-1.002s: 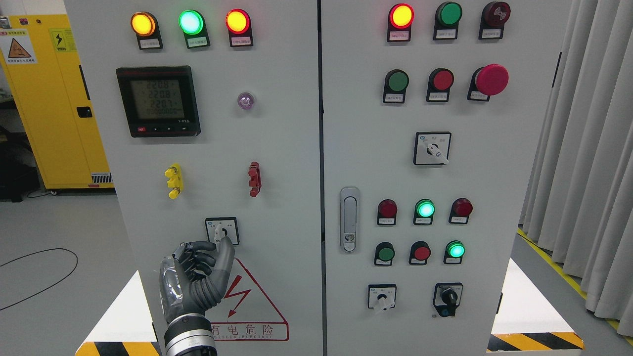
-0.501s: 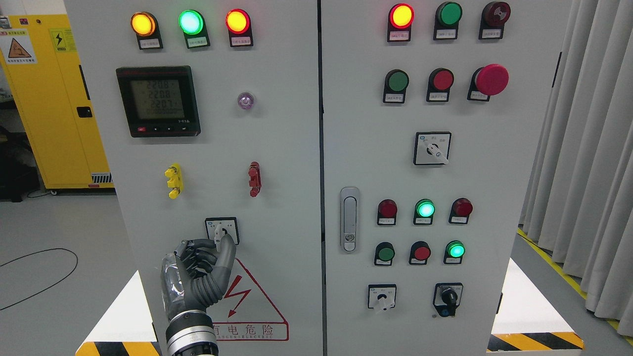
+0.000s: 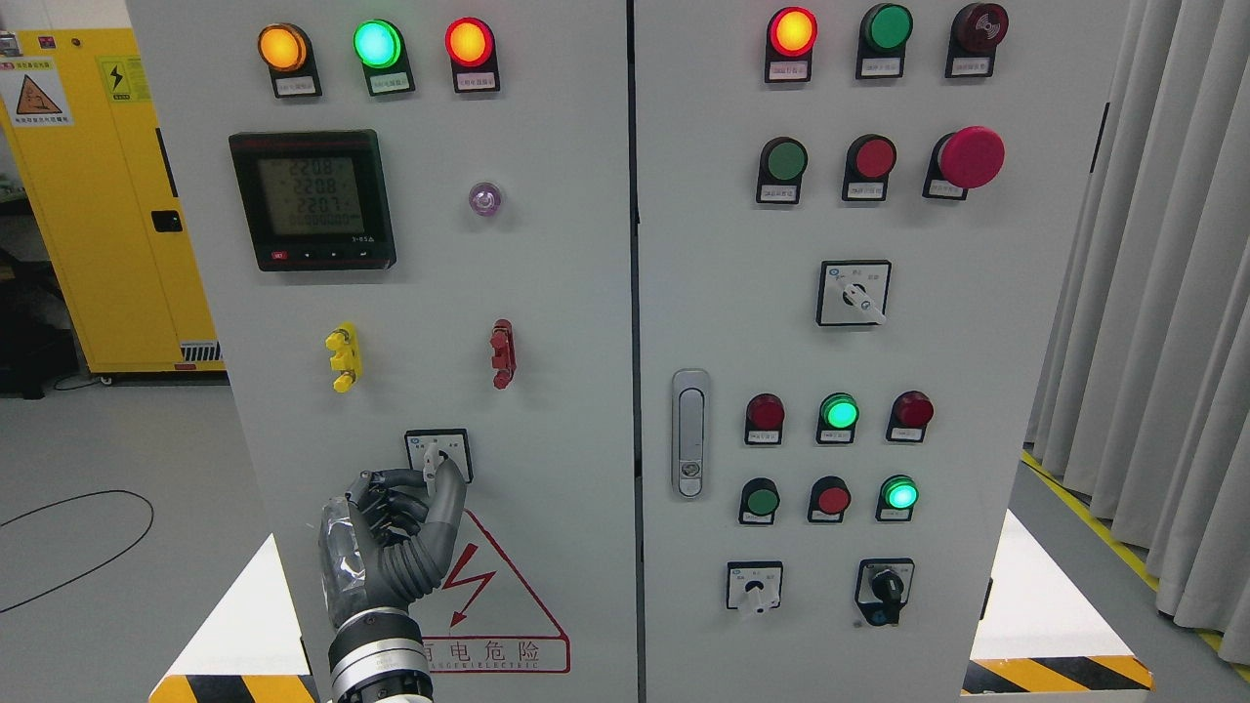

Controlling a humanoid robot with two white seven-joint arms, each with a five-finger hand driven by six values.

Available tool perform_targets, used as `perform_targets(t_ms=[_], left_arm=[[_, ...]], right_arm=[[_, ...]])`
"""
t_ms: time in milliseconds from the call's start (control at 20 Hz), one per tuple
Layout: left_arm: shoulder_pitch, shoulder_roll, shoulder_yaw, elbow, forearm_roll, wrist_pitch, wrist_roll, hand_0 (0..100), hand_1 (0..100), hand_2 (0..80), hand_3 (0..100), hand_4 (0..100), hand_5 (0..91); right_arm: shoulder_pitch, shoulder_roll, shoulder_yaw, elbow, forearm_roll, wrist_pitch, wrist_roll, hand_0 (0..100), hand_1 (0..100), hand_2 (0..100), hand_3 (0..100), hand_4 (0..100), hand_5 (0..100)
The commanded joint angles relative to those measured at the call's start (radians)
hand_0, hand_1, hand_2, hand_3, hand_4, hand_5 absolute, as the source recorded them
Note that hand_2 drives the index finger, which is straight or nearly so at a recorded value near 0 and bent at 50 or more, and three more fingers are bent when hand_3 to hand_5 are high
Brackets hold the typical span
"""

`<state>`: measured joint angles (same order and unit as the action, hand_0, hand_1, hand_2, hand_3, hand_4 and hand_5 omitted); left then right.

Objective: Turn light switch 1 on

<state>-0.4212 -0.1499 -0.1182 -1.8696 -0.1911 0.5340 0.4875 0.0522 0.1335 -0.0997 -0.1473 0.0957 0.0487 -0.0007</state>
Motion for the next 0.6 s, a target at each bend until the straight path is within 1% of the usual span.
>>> perform_targets(t_ms=[0,551], left_arm=[[-0.004,0.0,0.0,0.0,-0.001,0.001,0.0,30,70,57.5,87,89,81.2],[-0.001,0.0,0.0,0.001,-0.001,0.001,0.0,34,70,59.0,88,90,81.8]], right_arm=[[0.0,0.0,0.0,0.0,-0.001,0.0,-0.001,0,50,4,0,0,0],[0.0,0.0,0.0,0.0,0.001,0.0,-0.001,0,50,4,0,0,0]])
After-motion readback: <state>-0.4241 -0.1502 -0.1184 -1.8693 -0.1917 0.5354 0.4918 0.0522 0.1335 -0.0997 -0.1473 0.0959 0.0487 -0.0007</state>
